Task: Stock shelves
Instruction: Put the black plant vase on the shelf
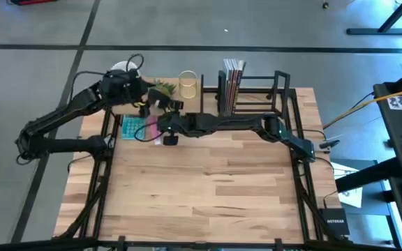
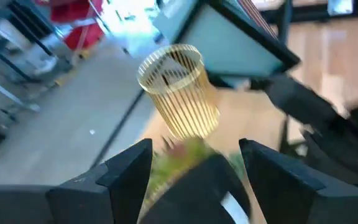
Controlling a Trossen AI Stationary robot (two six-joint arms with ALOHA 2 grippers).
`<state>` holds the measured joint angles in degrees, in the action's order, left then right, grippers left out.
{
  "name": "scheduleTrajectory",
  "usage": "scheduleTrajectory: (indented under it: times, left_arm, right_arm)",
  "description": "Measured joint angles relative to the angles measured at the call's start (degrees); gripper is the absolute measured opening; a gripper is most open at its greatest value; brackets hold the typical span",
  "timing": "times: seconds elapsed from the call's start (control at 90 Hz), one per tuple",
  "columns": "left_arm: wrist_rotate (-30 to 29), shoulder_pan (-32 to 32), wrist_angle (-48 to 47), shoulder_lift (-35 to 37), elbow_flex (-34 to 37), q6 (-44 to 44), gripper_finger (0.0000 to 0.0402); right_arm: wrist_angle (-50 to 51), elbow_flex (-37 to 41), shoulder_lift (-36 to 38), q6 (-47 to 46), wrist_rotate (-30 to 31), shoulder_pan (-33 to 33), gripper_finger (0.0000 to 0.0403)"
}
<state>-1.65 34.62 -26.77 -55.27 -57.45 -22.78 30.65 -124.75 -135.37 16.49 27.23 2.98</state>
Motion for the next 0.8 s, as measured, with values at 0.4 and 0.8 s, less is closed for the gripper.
scheduleTrajectory:
  times: [0.4,0.8]
  left_arm:
    - [0.13,4.27,2.22,-7.74,-0.02,-0.31,0.0236]
    - [3.16,3.59,-2.91,-7.10,-0.26,2.76,0.0236]
  right_arm:
    - [-8.10,-0.04,-0.14,-0.08,-6.06,0.74,0.0066]
    - [-9.80,-0.07,-1.53,-2.69,-0.14,2.03,0.0066]
